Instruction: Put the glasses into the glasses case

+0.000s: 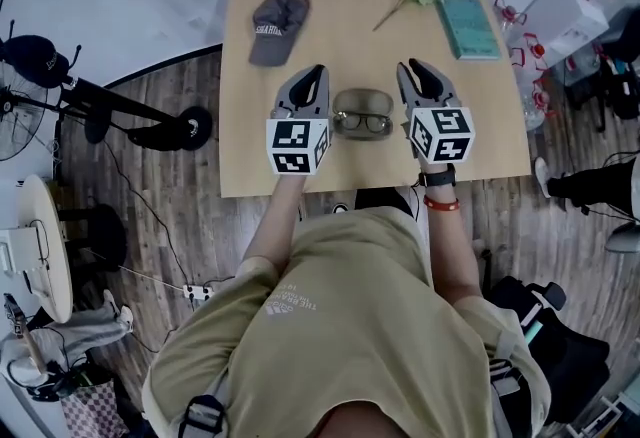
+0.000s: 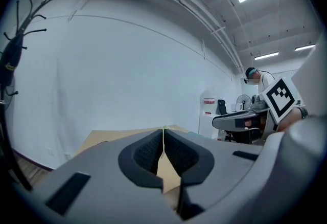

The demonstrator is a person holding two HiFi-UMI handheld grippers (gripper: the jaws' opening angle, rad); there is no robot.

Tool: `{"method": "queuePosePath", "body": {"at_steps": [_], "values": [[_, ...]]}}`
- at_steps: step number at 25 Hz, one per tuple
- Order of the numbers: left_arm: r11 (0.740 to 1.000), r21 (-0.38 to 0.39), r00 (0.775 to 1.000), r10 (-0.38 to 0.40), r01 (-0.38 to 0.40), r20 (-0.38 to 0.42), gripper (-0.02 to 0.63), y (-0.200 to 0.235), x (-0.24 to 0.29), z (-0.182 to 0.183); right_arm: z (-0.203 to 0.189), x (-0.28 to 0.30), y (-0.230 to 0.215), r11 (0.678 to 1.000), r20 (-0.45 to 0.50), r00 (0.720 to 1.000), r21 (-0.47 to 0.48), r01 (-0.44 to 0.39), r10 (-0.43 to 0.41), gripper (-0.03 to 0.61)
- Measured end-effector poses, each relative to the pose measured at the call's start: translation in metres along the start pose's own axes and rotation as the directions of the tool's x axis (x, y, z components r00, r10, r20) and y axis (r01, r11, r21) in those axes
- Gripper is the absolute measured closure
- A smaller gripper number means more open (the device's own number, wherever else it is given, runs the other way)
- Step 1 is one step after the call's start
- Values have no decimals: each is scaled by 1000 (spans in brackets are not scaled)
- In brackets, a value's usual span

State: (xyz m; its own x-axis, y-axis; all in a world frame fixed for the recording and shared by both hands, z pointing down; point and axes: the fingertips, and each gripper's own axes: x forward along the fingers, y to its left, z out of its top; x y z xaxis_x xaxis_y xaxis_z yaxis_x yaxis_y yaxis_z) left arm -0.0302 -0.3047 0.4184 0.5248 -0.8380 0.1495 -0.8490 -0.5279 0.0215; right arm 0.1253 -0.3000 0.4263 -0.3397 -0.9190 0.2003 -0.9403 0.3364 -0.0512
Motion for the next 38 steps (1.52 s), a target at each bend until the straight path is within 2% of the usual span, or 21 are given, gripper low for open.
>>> {"method": "queuePosePath", "body": {"at_steps": [13,24,32,38], "values": [[1000,1,999,-7,7,50,586,-10,-15,-3,-5,-21,10,998,47,998,52,48,-50,561],[1000,-10,998,-19,20,56,586,-17,-20,-12,-14,-22,21,999,19,1000,49,23,-24,561],[999,-25,999,-40,40,14,586,-20,-12,-27,-25,-15,23,998,-19,1000,65,-3,5,563],[992,-80,989,-101,93,-106,586,-29,8,-67,-47,-2,16,993,-79,996,112,-31,40,563]]}}
